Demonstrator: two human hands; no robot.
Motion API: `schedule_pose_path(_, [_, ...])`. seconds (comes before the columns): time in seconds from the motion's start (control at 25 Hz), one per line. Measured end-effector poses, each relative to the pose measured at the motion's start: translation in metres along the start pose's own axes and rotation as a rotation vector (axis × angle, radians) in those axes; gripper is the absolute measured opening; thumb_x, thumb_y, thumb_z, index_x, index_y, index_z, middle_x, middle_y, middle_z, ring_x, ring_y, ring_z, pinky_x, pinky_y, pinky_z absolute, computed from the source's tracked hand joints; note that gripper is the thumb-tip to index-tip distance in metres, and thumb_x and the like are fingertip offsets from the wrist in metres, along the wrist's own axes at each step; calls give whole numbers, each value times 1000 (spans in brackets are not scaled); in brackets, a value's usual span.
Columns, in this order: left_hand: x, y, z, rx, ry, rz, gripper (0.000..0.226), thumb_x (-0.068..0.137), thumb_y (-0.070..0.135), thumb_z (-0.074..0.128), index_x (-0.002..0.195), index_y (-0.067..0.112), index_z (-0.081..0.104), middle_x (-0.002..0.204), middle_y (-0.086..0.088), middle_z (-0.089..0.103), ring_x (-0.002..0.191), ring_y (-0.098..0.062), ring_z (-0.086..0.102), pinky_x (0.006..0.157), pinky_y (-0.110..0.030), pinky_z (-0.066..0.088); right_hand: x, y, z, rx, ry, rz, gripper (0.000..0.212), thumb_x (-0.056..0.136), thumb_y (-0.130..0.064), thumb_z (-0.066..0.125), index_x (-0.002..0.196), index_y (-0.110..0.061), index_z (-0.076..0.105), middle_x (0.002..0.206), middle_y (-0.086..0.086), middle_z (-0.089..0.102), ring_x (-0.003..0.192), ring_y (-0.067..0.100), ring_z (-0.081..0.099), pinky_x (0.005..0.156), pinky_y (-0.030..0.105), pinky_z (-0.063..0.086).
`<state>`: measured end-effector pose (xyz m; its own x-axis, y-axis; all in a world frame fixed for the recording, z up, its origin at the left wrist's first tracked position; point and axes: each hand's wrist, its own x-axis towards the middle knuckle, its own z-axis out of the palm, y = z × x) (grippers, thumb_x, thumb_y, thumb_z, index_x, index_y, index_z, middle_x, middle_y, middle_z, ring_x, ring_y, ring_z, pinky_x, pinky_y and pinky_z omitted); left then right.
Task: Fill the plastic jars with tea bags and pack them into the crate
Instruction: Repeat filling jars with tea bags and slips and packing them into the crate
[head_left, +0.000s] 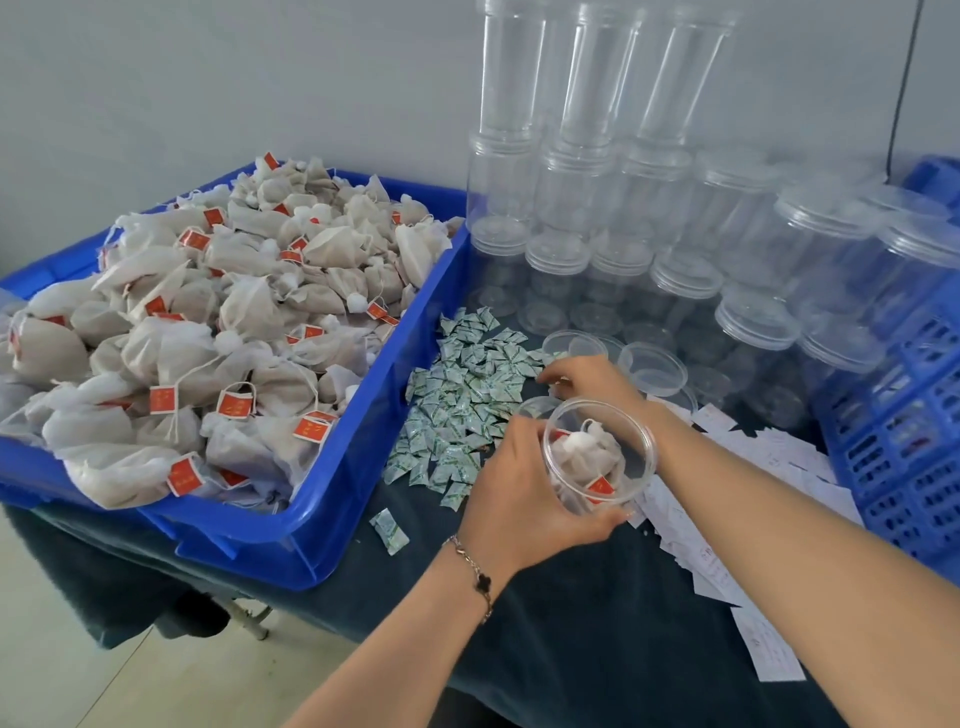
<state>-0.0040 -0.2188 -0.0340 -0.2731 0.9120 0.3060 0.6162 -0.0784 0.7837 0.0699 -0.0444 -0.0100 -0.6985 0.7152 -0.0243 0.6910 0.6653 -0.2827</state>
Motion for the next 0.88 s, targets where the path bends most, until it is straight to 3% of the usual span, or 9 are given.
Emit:
schedule_pose_path(0.24, [1, -4, 2, 101, 0, 20, 87, 47, 61, 83, 110, 19, 39, 103, 8, 52, 86, -7, 57, 69, -24, 48, 15, 3, 3, -128, -135, -149, 21, 84, -13, 60, 103, -15, 70, 101, 4, 70, 92, 24, 63, 80, 42, 54])
schedule_pose_path(0.36, [1, -5, 2, 103, 8, 38, 88, 47, 61, 83, 111, 16, 43, 103, 7, 52, 86, -7, 57, 66, -20, 45, 18, 7, -1, -147, -185, -152, 19, 82, -15, 65, 99, -16, 73, 95, 0, 69, 84, 20, 61, 73, 34, 52])
schedule_pose_path(0.48, [2, -5, 2, 104, 25, 58, 88, 46, 60, 84, 110, 14, 45, 102, 7, 53, 84, -7, 58, 64, -18, 43, 20, 9, -1, -179, -176, -118, 10, 77, -11, 67, 83, -17, 71, 83, -1, 63, 78, 21, 60, 66, 33, 51])
schedule_pose_path(0.56, [4, -3, 2, 121, 30, 87, 88, 46, 59, 85, 109, 12, 46, 100, 8, 52, 84, -8, 58, 63, -19, 44, 19, 10, 3, -168, -157, -97, 10, 77, -8, 65, 82, -16, 68, 85, 0, 62, 78, 21, 59, 60, 29, 46])
schedule_pose_path(0.64, [4, -2, 2, 131, 34, 110, 87, 46, 59, 85, 108, 12, 46, 98, 11, 48, 83, -7, 57, 62, -18, 43, 14, 11, 7, -155, -114, -73, 9, 80, -8, 61, 85, -14, 66, 90, 1, 62, 80, 21, 57, 57, 26, 42])
schedule_pose_path(0.72, [4, 0, 0, 145, 31, 120, 86, 47, 60, 84, 108, 12, 46, 98, 13, 47, 81, -4, 56, 61, -17, 43, 6, 12, 5, -151, -41, -38, 9, 83, -9, 56, 88, -12, 64, 94, 4, 63, 85, 23, 58, 66, 32, 47])
schedule_pose_path(0.88, [6, 6, -1, 180, 48, 118, 82, 50, 59, 84, 107, 12, 47, 96, 7, 50, 76, -6, 53, 58, -23, 46, -23, 15, -30, -2, 280, 13, 6, 90, -12, 55, 88, -11, 61, 94, 2, 60, 86, 18, 57, 74, 31, 43])
